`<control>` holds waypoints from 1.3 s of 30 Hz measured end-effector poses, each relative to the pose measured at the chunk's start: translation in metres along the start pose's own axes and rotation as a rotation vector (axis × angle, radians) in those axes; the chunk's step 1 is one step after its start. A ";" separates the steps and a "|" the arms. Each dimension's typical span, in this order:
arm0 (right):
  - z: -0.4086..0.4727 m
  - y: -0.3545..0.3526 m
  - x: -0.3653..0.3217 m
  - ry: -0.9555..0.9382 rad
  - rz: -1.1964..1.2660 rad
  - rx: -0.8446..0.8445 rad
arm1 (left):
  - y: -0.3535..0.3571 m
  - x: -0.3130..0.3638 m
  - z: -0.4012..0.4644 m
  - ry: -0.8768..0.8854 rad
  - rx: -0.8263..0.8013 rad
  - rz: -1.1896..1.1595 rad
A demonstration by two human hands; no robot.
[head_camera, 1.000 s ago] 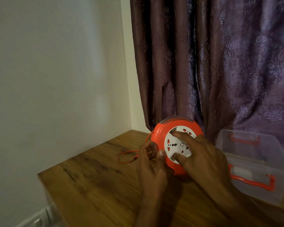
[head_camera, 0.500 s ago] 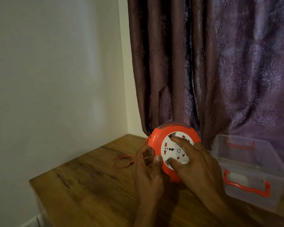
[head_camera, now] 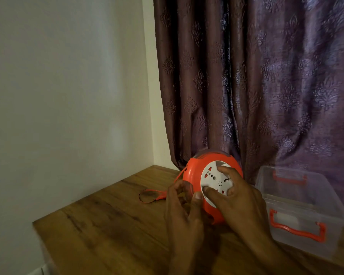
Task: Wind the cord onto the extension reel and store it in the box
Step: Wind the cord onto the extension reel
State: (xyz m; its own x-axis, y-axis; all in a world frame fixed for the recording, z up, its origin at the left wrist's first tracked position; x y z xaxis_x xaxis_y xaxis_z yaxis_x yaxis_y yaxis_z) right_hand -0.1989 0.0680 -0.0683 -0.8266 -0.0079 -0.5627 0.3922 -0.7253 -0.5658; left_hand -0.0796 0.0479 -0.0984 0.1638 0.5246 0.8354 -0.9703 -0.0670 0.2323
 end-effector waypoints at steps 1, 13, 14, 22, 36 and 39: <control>0.000 0.000 0.000 0.000 0.014 -0.004 | 0.001 0.001 0.000 -0.013 -0.007 -0.007; -0.004 0.005 -0.001 -0.006 -0.027 -0.049 | 0.001 -0.003 0.005 -0.048 -0.007 0.015; -0.005 0.005 -0.002 -0.001 -0.030 -0.049 | -0.001 -0.004 0.005 -0.045 0.001 0.021; -0.001 0.002 0.001 0.191 0.146 -0.055 | -0.001 0.000 0.000 0.007 -0.023 0.050; -0.003 -0.004 -0.014 0.142 0.160 -0.174 | -0.004 -0.006 0.004 -0.036 0.092 -0.001; -0.009 -0.006 -0.018 -0.045 -0.043 -0.118 | -0.007 -0.008 0.008 -0.053 0.120 -0.021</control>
State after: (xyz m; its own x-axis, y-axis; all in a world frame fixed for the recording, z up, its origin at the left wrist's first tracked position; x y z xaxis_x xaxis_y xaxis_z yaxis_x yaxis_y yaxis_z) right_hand -0.1830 0.0785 -0.0603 -0.8600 -0.0111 -0.5101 0.3983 -0.6396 -0.6575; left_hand -0.0726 0.0381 -0.1026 0.1965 0.4818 0.8540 -0.9389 -0.1587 0.3056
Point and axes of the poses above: each hand's wrist, its own z-axis towards the middle knuckle, its own y-axis out of the palm, x = y × z, the point moved 1 cm from there along z, towards the middle knuckle, and after that the axes turned 12 degrees about -z, right-handed, at the moved point
